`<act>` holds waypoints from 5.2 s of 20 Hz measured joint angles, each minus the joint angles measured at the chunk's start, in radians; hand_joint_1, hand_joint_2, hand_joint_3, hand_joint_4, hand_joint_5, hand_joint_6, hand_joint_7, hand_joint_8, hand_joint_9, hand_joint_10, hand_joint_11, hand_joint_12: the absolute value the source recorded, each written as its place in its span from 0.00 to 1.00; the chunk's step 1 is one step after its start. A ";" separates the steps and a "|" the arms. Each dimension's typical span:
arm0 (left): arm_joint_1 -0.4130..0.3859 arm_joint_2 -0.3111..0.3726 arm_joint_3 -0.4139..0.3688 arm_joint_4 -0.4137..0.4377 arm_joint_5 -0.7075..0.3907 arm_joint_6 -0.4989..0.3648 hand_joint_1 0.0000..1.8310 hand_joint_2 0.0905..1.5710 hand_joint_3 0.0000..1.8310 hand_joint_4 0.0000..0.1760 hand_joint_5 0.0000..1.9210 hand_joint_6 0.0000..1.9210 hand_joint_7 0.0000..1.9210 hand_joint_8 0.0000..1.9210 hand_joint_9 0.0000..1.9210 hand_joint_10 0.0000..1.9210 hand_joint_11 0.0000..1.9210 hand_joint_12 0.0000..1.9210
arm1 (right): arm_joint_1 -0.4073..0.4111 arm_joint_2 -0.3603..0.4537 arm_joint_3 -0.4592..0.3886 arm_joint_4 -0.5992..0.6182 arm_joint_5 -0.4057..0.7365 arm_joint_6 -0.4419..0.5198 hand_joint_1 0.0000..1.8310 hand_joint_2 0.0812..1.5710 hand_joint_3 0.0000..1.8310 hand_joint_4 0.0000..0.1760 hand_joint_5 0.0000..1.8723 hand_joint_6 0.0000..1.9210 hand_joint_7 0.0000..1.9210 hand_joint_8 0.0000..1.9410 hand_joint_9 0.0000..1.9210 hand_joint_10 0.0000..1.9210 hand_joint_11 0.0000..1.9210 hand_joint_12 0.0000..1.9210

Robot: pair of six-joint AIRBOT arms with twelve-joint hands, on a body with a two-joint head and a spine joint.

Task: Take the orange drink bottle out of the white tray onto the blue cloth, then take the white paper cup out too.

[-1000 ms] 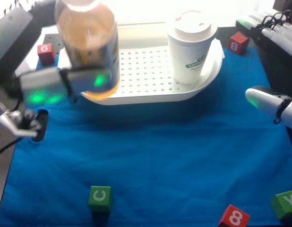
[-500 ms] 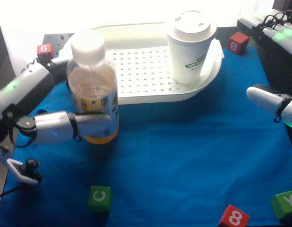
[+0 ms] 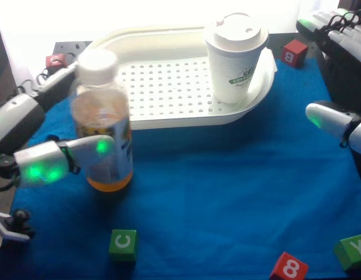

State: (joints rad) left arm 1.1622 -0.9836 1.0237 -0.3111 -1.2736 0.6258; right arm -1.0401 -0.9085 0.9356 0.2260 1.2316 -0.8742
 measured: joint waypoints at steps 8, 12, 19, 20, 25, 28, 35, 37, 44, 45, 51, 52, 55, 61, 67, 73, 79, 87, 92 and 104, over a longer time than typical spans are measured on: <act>0.076 0.081 -0.059 -0.055 -0.106 0.070 0.28 0.67 0.00 0.68 0.00 0.00 0.00 0.00 0.00 0.00 0.00 0.00 | 0.003 0.001 0.035 -0.009 0.026 0.000 0.21 0.81 0.00 0.00 0.00 0.00 0.00 0.00 0.00 0.00 0.00 0.31; 0.097 0.106 -0.091 -0.065 -0.141 0.121 0.34 0.64 0.00 0.60 0.00 0.00 0.00 0.00 0.00 0.00 0.00 0.00 | 0.113 -0.035 0.103 -0.019 -0.014 -0.001 0.24 0.79 0.00 0.19 0.00 0.00 0.00 0.00 0.00 0.00 0.00 0.18; 0.156 0.122 -0.109 -0.104 -0.216 0.130 0.33 0.64 0.00 0.62 0.00 0.00 0.00 0.00 0.00 0.00 0.00 0.00 | 0.385 -0.205 0.247 -0.089 -0.318 -0.200 0.25 0.76 0.00 0.16 0.00 0.00 0.00 0.00 0.00 0.00 0.00 0.00; 0.156 0.122 -0.109 -0.103 -0.219 0.130 0.33 0.64 0.00 0.61 0.00 0.00 0.00 0.00 0.00 0.00 0.00 0.00 | 0.405 -0.235 0.279 -0.090 -0.366 -0.201 0.28 0.75 0.00 0.26 0.00 0.00 0.00 0.00 0.00 0.00 0.00 0.00; 0.156 0.122 -0.109 -0.101 -0.216 0.131 0.31 0.66 0.00 0.70 0.00 0.00 0.00 0.00 0.00 0.00 0.00 0.00 | 0.463 -0.336 0.402 -0.107 -0.558 -0.201 0.29 0.71 0.00 0.20 0.00 0.00 0.00 0.00 0.00 0.00 0.00 0.00; 0.156 0.122 -0.109 -0.103 -0.216 0.131 0.32 0.65 0.00 0.81 0.00 0.00 0.00 0.00 0.00 0.00 0.00 0.00 | 0.476 -0.390 0.462 -0.105 -0.624 -0.202 0.33 0.70 0.00 0.14 0.00 0.00 0.00 0.00 0.00 0.00 0.00 0.00; 0.157 0.122 -0.110 -0.114 -0.231 0.132 0.36 0.66 0.00 1.00 0.00 0.00 0.00 0.00 0.00 0.00 0.00 0.00 | 0.476 -0.400 0.488 -0.082 -0.675 -0.204 0.43 0.73 0.01 0.00 0.09 0.02 0.07 0.01 0.12 0.04 0.00 0.71; 0.157 0.122 -0.110 -0.116 -0.235 0.133 0.34 0.66 0.00 1.00 0.00 0.00 0.00 0.00 0.00 0.00 0.00 0.00 | 0.476 -0.399 0.486 -0.083 -0.666 -0.204 0.49 0.75 0.00 0.00 0.14 0.27 0.23 0.11 0.19 0.51 0.16 0.89; 0.166 0.122 -0.111 -0.134 -0.243 0.134 0.33 0.68 0.00 1.00 0.00 0.00 0.00 0.00 0.00 0.00 0.00 0.00 | 0.482 -0.381 0.452 -0.084 -0.669 -0.203 0.49 0.76 0.00 0.00 0.02 0.74 0.12 0.63 0.24 0.88 0.31 1.00; 0.166 0.122 -0.111 -0.134 -0.243 0.134 0.33 0.68 0.00 1.00 0.00 0.00 0.00 0.00 0.00 0.00 0.00 0.00 | 0.482 -0.369 0.440 -0.085 -0.668 -0.203 0.48 0.76 0.00 0.00 0.02 0.72 0.11 0.60 0.22 0.86 0.29 1.00; 0.167 0.122 -0.111 -0.138 -0.254 0.134 0.33 0.67 0.00 1.00 0.00 0.00 0.00 0.00 0.00 0.00 0.00 0.00 | 0.529 -0.262 0.310 -0.190 -0.577 -0.203 0.46 0.78 0.01 0.00 0.00 0.77 0.06 0.76 0.16 0.95 0.27 1.00; 0.170 0.122 -0.111 -0.138 -0.257 0.134 0.33 0.66 0.00 1.00 0.00 0.00 0.00 0.00 0.00 0.00 0.00 0.00 | 0.539 -0.235 0.278 -0.209 -0.525 -0.201 0.49 0.77 0.00 0.00 0.00 0.74 0.10 0.78 0.24 0.97 0.36 1.00; 0.178 0.122 -0.111 -0.153 -0.258 0.134 0.33 0.66 0.00 1.00 0.00 0.00 0.00 0.00 0.00 0.00 0.00 0.00 | 0.538 -0.166 0.196 -0.303 -0.395 -0.107 0.55 0.75 0.00 0.00 0.01 0.75 0.07 0.77 0.19 0.95 0.30 1.00; 0.216 0.122 -0.127 -0.198 -0.304 0.134 0.32 0.66 0.00 1.00 0.00 0.00 0.00 0.00 0.00 0.00 0.01 0.00 | 0.420 -0.034 0.055 -0.487 -0.333 0.015 0.47 0.77 0.00 0.00 0.03 0.74 0.08 0.76 0.16 0.96 0.16 1.00; 0.219 0.122 -0.127 -0.207 -0.309 0.134 0.36 0.66 0.00 1.00 0.00 0.00 0.00 0.00 0.00 0.00 0.00 0.00 | 0.312 -0.061 0.105 -0.553 -0.373 0.210 0.45 0.77 0.00 0.00 0.01 0.72 0.07 0.68 0.14 0.88 0.17 1.00; 0.219 0.122 -0.127 -0.211 -0.317 0.134 0.35 0.69 0.00 1.00 0.00 0.00 0.00 0.00 0.00 0.00 0.01 0.00 | 0.274 -0.122 0.137 -0.547 -0.484 0.196 0.24 0.71 0.00 0.12 0.00 0.14 0.00 0.07 0.00 0.25 0.00 0.77; 0.221 0.122 -0.127 -0.210 -0.322 0.134 0.37 0.68 0.00 1.00 0.00 0.00 0.00 0.00 0.00 0.00 0.01 0.00 | 0.269 -0.080 0.097 -0.545 -0.497 0.194 0.17 0.65 0.00 0.27 0.00 0.00 0.00 0.00 0.00 0.00 0.00 0.83; 0.227 0.122 -0.129 -0.216 -0.325 0.134 0.33 0.66 0.00 1.00 0.00 0.00 0.00 0.00 0.00 0.00 0.00 0.01 | 0.269 0.018 0.040 -0.512 -0.329 0.193 0.21 0.52 0.05 0.91 0.00 0.00 0.00 0.00 0.00 0.00 0.00 0.00; 0.227 0.128 -0.129 -0.208 -0.326 0.133 0.33 0.66 0.00 1.00 0.00 0.00 0.00 0.00 0.00 0.00 0.00 0.00 | 0.269 0.089 0.030 -0.392 -0.186 0.159 0.19 0.76 0.04 0.09 0.00 0.00 0.00 0.00 0.00 0.00 0.00 0.00; 0.196 0.166 -0.111 -0.161 -0.333 0.142 0.31 0.66 0.00 0.86 0.01 0.00 0.00 0.00 0.00 0.00 0.01 0.01 | 0.262 0.125 0.026 -0.181 -0.173 0.008 0.23 0.83 0.01 0.14 0.00 0.00 0.00 0.00 0.00 0.00 0.00 0.00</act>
